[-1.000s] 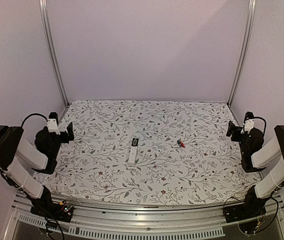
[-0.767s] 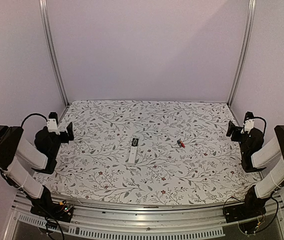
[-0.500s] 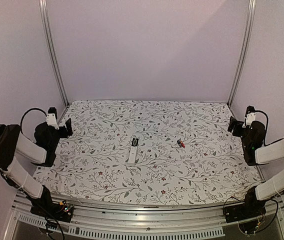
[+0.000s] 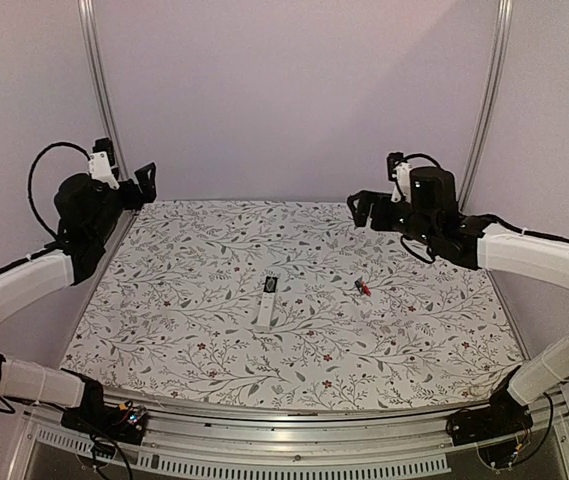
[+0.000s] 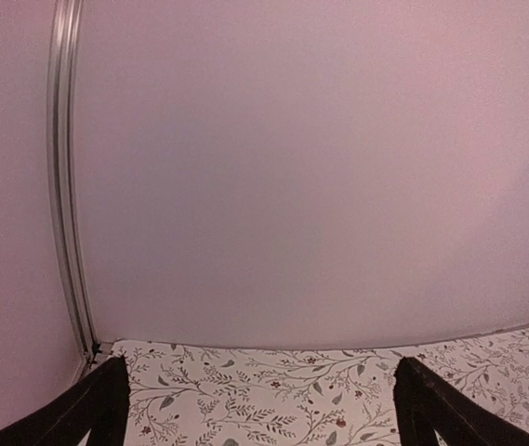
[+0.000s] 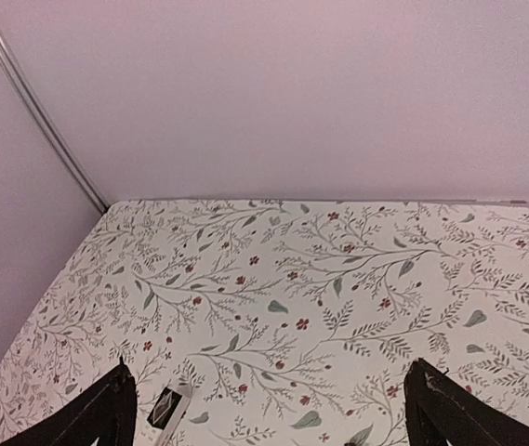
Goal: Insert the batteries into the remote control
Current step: Pick up the remote control from the center of the board.
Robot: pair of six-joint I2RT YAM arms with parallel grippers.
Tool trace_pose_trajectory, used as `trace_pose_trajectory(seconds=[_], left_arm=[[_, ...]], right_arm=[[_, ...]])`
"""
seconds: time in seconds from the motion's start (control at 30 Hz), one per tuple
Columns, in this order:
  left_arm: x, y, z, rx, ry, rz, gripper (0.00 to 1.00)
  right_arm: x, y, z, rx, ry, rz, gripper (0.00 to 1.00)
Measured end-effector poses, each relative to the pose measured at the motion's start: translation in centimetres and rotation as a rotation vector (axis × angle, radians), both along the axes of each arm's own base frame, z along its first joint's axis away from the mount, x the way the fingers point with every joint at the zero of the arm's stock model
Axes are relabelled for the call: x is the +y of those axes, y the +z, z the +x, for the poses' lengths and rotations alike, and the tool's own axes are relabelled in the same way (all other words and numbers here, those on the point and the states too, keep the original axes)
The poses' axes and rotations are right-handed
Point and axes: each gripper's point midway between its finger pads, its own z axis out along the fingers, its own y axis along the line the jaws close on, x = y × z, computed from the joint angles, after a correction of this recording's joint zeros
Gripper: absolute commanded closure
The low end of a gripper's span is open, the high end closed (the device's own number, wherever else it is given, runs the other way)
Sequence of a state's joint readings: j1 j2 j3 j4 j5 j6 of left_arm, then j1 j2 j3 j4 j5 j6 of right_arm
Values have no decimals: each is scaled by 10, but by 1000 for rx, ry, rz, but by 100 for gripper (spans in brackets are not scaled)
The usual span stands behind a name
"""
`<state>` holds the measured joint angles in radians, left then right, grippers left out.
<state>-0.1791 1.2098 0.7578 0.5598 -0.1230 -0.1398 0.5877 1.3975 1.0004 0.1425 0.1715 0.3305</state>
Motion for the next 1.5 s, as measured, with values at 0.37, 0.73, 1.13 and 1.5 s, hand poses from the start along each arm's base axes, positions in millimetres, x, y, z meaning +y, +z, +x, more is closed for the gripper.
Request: trace_pose_trajectory(seconds=[0.37, 0.73, 1.13, 1.5], left_arm=[[-21, -10, -19, 63, -48, -2, 1], [-33, -4, -29, 38, -85, 8, 1], [-36, -9, -30, 43, -97, 18, 1], [-68, -9, -40, 13, -210, 136, 8]], right_arm=[[194, -142, -41, 391, 191, -295, 1], [233, -221, -72, 531, 250, -464, 4], [237, -254, -69, 559, 254, -526, 40], [225, -251, -77, 588, 313, -565, 78]])
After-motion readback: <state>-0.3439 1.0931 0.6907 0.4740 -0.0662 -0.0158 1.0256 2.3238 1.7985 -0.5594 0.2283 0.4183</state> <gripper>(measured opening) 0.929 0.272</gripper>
